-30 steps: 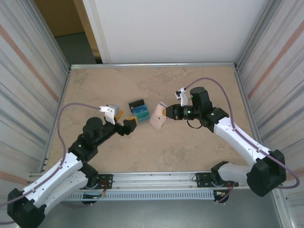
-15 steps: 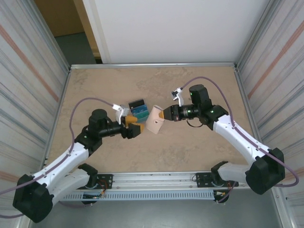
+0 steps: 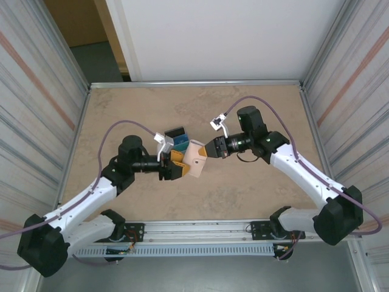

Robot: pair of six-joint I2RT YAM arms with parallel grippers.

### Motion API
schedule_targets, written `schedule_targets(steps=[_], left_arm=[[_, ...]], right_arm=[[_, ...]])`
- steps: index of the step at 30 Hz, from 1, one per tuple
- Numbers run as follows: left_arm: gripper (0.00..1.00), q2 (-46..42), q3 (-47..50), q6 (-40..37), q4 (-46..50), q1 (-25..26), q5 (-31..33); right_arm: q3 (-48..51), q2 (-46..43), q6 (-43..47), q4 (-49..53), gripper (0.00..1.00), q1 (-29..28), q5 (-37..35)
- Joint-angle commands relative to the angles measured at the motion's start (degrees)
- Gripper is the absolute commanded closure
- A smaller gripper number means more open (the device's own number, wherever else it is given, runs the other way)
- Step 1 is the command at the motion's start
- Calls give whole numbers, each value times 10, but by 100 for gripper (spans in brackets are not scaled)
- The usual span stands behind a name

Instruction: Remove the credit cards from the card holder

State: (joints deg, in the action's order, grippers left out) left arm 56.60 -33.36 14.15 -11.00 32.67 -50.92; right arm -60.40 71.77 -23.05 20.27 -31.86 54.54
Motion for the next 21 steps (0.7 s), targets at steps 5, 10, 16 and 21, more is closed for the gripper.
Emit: schedule_targets(steps=[5, 10, 16, 21], left_arm=[[73, 1, -11, 6, -37, 11, -6], [79, -1, -2, 30, -72, 21, 29], [79, -6, -2, 53, -90, 40, 75], [78, -4, 12, 95, -132, 47, 108]], right_arm=[[-28, -6, 21, 3, 87, 0, -12], [-27, -10, 16, 3, 73, -2, -48], [-3, -23, -20, -72, 60, -12, -60], [1, -20, -21, -89, 69, -28, -63]])
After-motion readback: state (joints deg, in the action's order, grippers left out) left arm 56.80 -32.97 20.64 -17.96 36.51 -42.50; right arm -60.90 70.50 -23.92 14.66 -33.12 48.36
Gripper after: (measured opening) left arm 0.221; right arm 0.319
